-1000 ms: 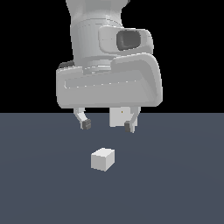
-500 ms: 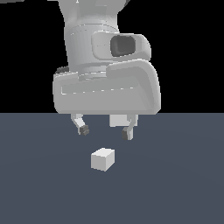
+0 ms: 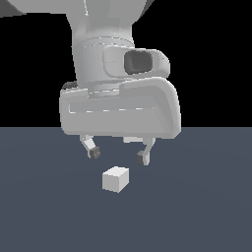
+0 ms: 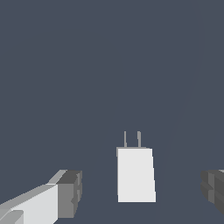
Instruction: Plug the charger into the wall socket.
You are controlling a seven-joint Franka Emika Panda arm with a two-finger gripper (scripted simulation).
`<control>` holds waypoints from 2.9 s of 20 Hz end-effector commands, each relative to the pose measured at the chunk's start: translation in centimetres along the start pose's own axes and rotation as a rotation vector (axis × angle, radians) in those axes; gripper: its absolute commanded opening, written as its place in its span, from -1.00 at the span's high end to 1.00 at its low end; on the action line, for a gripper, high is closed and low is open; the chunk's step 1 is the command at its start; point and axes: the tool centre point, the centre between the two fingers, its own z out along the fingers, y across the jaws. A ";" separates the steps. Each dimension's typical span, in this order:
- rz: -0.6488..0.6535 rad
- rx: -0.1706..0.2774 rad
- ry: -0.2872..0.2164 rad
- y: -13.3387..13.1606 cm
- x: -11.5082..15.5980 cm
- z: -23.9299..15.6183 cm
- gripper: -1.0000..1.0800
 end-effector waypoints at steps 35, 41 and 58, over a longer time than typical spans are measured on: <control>-0.079 0.017 0.002 0.9 0.8 3.0 1.00; -0.173 0.038 0.004 1.7 3.0 2.2 1.00; -0.488 0.110 0.005 2.8 10.4 -0.5 1.00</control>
